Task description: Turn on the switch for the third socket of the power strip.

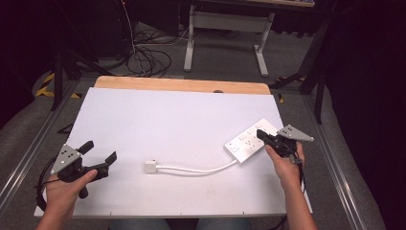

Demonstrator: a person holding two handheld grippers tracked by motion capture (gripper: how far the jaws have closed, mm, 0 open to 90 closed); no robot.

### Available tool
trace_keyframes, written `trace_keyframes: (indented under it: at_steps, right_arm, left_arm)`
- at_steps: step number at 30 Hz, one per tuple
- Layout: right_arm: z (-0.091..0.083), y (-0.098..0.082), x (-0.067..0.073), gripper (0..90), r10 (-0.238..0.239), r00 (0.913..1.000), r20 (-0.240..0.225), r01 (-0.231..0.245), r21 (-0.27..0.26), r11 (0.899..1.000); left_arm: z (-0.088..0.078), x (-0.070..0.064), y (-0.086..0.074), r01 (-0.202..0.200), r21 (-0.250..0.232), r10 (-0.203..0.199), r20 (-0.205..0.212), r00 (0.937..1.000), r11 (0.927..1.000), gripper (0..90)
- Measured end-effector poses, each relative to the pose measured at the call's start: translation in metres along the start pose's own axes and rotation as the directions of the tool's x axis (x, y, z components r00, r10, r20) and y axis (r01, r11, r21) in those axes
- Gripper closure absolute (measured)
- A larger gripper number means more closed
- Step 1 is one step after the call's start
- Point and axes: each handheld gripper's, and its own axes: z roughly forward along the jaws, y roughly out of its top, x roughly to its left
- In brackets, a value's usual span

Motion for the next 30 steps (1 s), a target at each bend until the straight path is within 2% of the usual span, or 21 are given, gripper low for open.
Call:
trace_keyframes:
  at_steps: [13,30]
  right_arm:
    - [0.008,0.002,-0.015,90.0,0.028,0.9989,0.038,-0.028,0.015,0.999]
    - [0.017,0.009,-0.026,90.0,0.045,0.9967,0.067,-0.047,0.018,0.999]
  left_arm:
    - [0.0,0.001,-0.001,0.002,0.008,-0.002,-0.004,1.0,1.0,7.8]
    - [0.001,0.001,-0.001,-0.004,0.01,0.004,-0.001,1.0,0.9999,7.9]
